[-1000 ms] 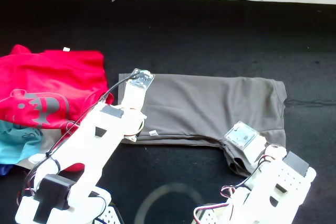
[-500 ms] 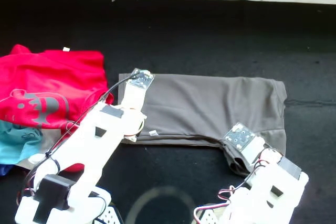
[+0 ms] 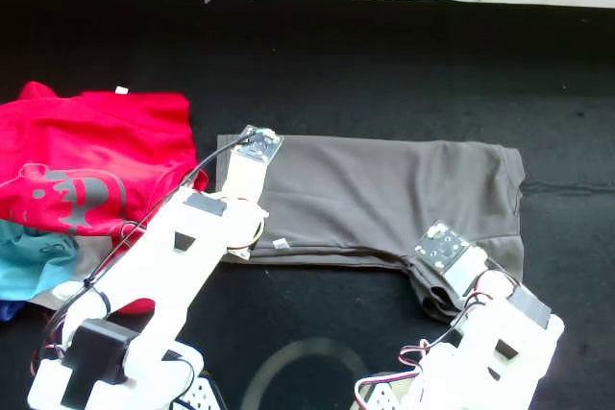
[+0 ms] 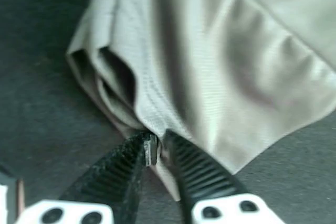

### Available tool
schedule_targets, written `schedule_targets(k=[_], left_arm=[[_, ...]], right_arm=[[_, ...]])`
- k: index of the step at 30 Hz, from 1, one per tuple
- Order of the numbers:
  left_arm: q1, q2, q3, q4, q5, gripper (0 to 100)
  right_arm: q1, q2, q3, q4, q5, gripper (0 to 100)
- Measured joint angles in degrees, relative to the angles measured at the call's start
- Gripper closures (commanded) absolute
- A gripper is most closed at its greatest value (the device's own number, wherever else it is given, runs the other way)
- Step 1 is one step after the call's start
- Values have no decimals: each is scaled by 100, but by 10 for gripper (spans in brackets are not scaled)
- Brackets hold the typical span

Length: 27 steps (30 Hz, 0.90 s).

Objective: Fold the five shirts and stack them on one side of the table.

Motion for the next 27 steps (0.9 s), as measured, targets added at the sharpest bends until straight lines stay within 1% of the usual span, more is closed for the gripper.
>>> schedule_targets(k=[3,9,16,20,27], left_arm=[[0,0,0,0,0,992],[0,0,0,0,0,992],[0,0,0,0,0,992],[0,0,0,0,0,992],[0,0,0,0,0,992]], right_arm=[[0,0,-132,-237,-290,991],[-26,26,-835,-325,-712,992],[-492,237,-1741,-325,-1380,992],[-712,1011,-2532,-79,-1697,992],[-1055,3253,-4615,229,-2295,992]])
